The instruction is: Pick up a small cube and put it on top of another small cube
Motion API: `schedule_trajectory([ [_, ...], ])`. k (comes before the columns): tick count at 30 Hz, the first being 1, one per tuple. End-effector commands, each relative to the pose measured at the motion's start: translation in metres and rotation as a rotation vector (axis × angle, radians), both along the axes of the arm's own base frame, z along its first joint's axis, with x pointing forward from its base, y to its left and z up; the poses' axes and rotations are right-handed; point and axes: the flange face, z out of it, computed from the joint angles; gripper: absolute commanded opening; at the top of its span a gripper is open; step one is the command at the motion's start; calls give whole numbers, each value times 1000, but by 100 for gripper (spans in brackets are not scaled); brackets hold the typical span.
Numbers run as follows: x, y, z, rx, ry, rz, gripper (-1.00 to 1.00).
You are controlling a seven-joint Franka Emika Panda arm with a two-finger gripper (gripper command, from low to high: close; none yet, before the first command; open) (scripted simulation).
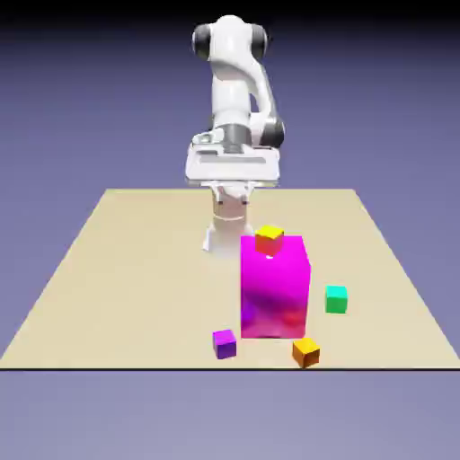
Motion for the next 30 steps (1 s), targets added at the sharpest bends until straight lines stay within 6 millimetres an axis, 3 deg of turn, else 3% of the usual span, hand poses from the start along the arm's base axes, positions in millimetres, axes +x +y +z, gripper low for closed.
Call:
schedule_trajectory([
  [1,8,-3,-8,27,38,-40,0],
  [9,61,-30,-82,247,337,-381,0],
  [16,93,-51,-160,449,599,-699,0],
  [25,112,-68,-264,714,954,-1115,0],
  [27,112,-68,-268,724,967,-1129,0],
  [30,110,-56,-313,725,968,-1129,0],
])
